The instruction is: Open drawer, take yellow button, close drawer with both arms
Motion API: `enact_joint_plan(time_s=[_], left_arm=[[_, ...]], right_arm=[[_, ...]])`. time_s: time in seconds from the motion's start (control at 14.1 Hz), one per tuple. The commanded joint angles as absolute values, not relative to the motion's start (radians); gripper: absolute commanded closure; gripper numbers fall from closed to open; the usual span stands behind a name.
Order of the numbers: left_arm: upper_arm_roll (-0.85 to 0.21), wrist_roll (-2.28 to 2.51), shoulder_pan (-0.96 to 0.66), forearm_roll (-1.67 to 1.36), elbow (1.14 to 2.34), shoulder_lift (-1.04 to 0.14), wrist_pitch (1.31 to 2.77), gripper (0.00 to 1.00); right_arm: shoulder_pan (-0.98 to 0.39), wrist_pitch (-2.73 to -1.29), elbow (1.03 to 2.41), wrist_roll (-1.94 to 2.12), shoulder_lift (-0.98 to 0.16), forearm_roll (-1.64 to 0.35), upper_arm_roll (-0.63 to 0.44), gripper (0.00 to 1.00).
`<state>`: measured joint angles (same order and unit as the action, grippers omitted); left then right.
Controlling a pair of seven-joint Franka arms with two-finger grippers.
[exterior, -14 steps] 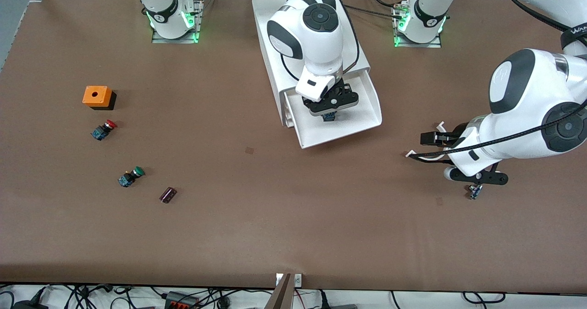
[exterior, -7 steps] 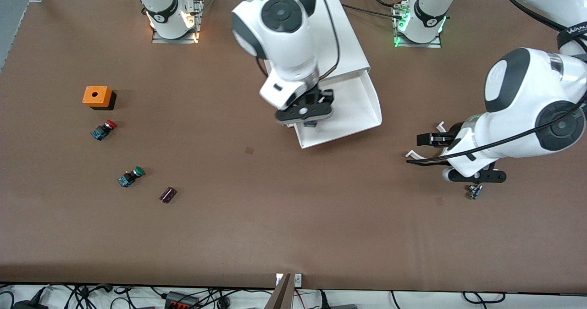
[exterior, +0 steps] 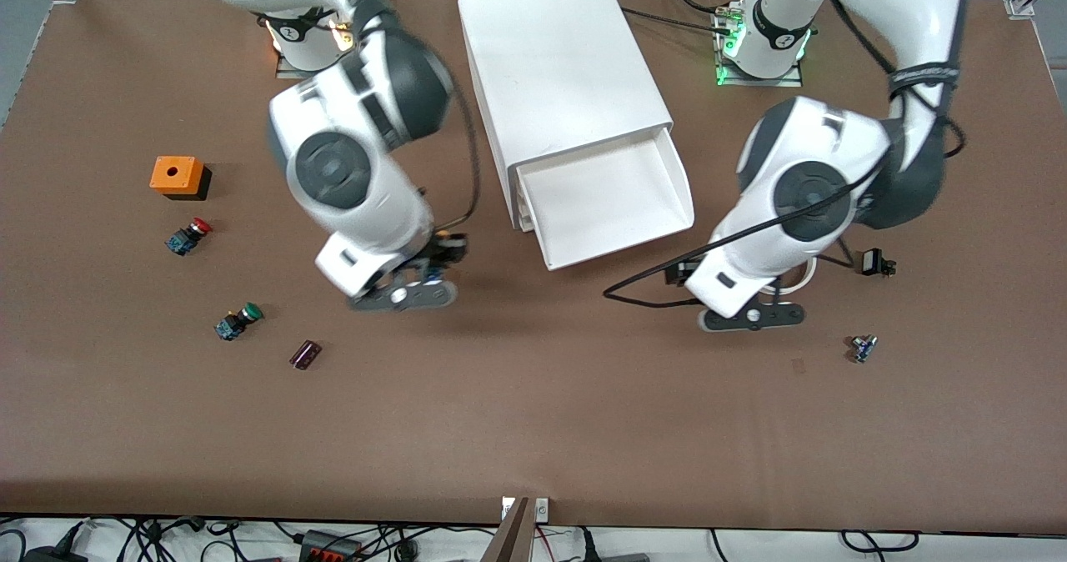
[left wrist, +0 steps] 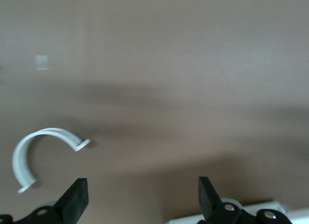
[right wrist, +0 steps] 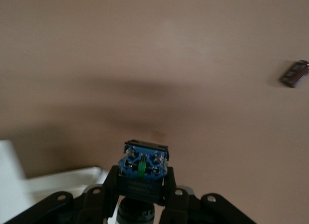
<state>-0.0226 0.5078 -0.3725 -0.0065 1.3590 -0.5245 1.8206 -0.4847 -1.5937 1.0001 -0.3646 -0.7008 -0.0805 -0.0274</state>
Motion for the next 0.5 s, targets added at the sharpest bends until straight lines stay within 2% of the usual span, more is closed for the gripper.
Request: enact_joint_plan(time_s=[0.0,0.21,0.43], left_arm=[[-0.02,0.598,-0.408,0.018,1.465,-0.511,1.975,0.0],[-0.021,0.678,-0.458,0.017,1.499,-0.511,2.017,0.0],[-0.021,0.735,-0.494,0.017,1.531,-0.508,2.017,0.0]], right_arm=[[-0.382,-1.595,1.136,-0.217,-0.655,-0.097,-0.008,1.0],[-0.312,-1.641,1.234,-0.098,-0.657,-0.097,-0.008,1.0],[-0.281,-1.759,1.36,0.006,-0.657,-0.097,-0.009,1.0]])
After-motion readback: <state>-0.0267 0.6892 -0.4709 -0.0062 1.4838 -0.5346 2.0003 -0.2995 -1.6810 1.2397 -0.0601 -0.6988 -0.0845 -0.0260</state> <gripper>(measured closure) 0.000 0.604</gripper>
